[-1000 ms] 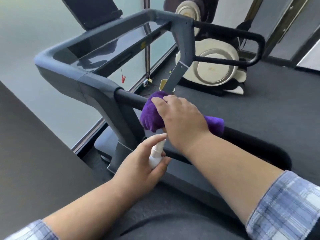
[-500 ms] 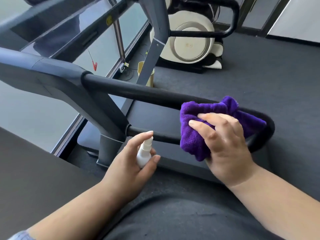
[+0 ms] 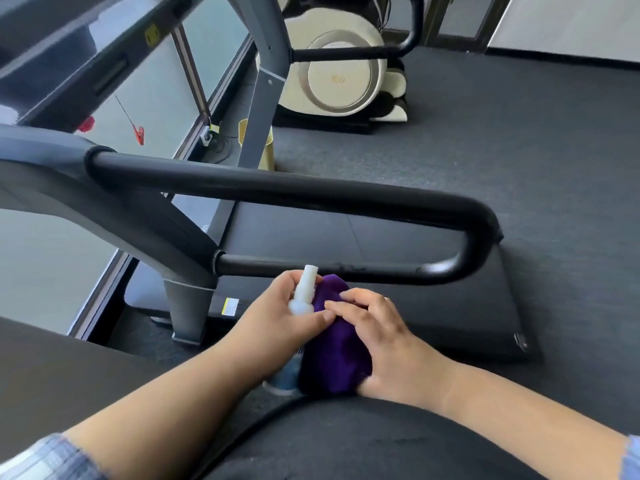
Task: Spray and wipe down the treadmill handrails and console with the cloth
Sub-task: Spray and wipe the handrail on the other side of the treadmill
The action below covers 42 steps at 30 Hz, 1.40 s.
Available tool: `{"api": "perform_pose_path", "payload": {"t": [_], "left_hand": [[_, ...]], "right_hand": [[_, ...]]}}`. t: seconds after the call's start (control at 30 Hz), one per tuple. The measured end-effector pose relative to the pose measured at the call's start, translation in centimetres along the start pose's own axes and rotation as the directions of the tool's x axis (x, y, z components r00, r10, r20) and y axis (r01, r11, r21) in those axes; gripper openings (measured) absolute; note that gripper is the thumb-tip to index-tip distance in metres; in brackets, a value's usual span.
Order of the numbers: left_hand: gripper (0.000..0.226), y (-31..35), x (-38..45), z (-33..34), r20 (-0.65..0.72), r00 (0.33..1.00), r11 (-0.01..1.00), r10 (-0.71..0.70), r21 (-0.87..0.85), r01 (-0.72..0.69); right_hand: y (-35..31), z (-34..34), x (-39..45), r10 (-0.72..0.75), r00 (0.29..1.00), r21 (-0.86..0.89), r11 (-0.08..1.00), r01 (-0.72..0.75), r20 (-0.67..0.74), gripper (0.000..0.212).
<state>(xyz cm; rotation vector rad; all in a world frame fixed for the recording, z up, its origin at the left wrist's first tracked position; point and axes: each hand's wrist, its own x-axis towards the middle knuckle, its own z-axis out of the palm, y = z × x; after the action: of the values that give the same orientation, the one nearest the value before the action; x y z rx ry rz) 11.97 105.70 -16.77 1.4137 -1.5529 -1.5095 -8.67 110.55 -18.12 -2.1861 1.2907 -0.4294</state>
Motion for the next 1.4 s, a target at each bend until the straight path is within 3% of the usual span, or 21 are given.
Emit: {"api": "perform_pose_path", "payload": {"t": [0.07,0.2,0.33,0.43,0.53,0.63,0.73,0.87,0.97,1.07,1.13,1.23,1.33,1.4], "left_hand": [[0.046,-0.3,-0.1,0.0,0.053,0.998,0.999,0.023,-0.027,-0.022],[0.044,-0.2,-0.3,0.1,0.150,0.985,0.993,0.083,-0.090,-0.070],[0.045,0.1,0.2,0.3,0.235,0.966,0.967,0.108,-0.251,-0.047],[0.047,-0.1,1.0,0.3,0.213,0.972,0.960,0.098,-0.276,-0.036],[0.048,-0.3,1.9,0.9,0.146,0.986,0.954,0.083,-0.296,-0.037],[0.046,0.4,4.0,2.2,0.083,0.995,0.954,0.047,-0.300,-0.020],[0.040,1.5,6.7,3.1,-0.061,0.998,0.992,-0.008,-0.127,0.000],[0.029,1.6,8.7,3.8,-0.182,0.981,0.994,-0.063,0.081,0.078],[0.026,1.0,9.2,4.6,-0.229,0.968,0.990,-0.102,0.071,0.121],[0.018,0.8,9.5,4.7,-0.264,0.958,0.992,-0.115,0.023,0.125],[0.018,0.4,9.3,4.5,-0.265,0.956,0.991,-0.124,0.009,0.131],[0.027,0.0,8.7,4.0,-0.290,0.949,0.988,-0.125,0.052,0.147],[0.037,-0.2,7.5,3.3,-0.386,0.911,0.986,-0.144,0.021,0.165],[0.031,-0.5,6.1,2.9,-0.465,0.874,0.986,-0.138,0.020,0.166]], "right_hand": [[0.6,-0.1,-0.9,0.035,0.999,0.178,0.984,-0.029,-0.034,0.096],[1.7,-0.9,-2.2,0.241,0.964,0.511,0.846,-0.153,-0.110,0.100],[2.1,-2.3,-1.4,0.372,0.928,0.570,0.759,-0.314,0.017,0.078],[1.8,-3.5,-0.5,0.408,0.912,0.553,0.770,-0.317,-0.045,0.033],[1.2,-5.0,0.4,0.420,0.888,0.483,0.827,-0.288,-0.189,0.021],[1.4,-6.2,2.0,0.459,0.801,0.326,0.879,-0.347,-0.384,0.022],[2.1,-6.4,3.8,0.479,0.740,0.174,0.874,-0.454,-0.472,0.036],[3.0,-5.5,5.3,0.450,0.779,-0.187,0.801,-0.568,-0.437,0.057],[2.6,-3.7,6.1,0.311,0.864,-0.325,0.833,-0.448,-0.396,0.061],[2.8,-1.7,6.7,0.263,0.947,-0.338,0.888,-0.313,-0.185,0.068],[3.7,-1.3,7.0,0.313,0.945,-0.310,0.892,-0.327,-0.098,0.076],[4.9,-1.2,7.5,0.299,0.950,-0.388,0.868,-0.310,-0.090,0.090],[5.1,-0.6,7.8,0.314,0.948,-0.503,0.811,-0.299,-0.057,0.115],[5.2,0.0,8.0,0.335,0.941,-0.547,0.780,-0.303,-0.043,0.124]]}}
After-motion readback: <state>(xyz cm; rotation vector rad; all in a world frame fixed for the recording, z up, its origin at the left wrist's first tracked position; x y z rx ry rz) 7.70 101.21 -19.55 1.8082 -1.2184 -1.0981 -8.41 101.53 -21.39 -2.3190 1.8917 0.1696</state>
